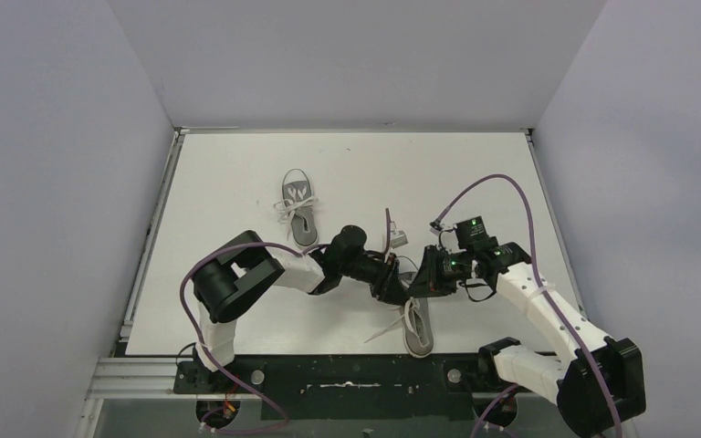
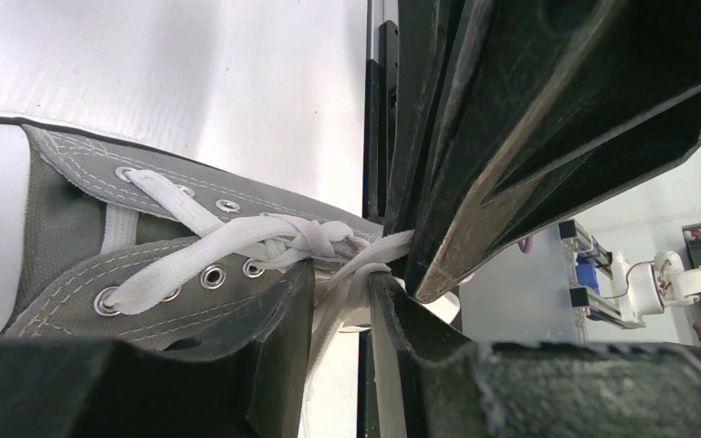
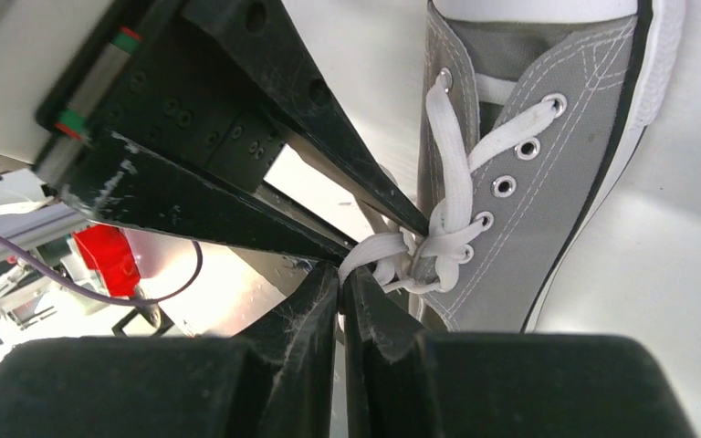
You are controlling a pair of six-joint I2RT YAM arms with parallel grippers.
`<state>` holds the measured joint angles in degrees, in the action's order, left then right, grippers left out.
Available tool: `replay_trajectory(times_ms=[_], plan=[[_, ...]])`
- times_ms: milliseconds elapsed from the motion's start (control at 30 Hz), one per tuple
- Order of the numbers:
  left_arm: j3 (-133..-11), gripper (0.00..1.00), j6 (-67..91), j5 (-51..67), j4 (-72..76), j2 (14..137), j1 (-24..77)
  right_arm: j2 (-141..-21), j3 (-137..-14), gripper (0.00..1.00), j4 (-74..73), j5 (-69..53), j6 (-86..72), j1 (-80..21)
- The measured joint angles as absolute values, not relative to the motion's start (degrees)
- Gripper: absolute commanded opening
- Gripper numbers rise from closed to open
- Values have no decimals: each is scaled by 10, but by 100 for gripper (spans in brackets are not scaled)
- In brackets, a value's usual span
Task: Tie the shoes
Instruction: Cross the shoelace with the shoelace.
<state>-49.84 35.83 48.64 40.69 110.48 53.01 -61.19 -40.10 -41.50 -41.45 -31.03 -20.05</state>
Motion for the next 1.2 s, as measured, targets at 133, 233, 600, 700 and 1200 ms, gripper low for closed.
replay_trajectory(times_ms=[133,233,600,700,1200], plan=[[-492,29,358,482,422,1105,534,-594,-398,8,-401,-406,-330,-207],[-490,29,359,478,420,1106,536,-591,-391,7,-393,-404,-347,-222],[-503,29,345,477,421,1120,542,-587,-378,10,-384,-390,-368,-255],[-482,30,344,463,460,1120,546,-586,-379,13,-387,-380,-375,-256],[-415,32,265,368,486,1070,563,-567,-379,8,-347,-362,-410,-262]])
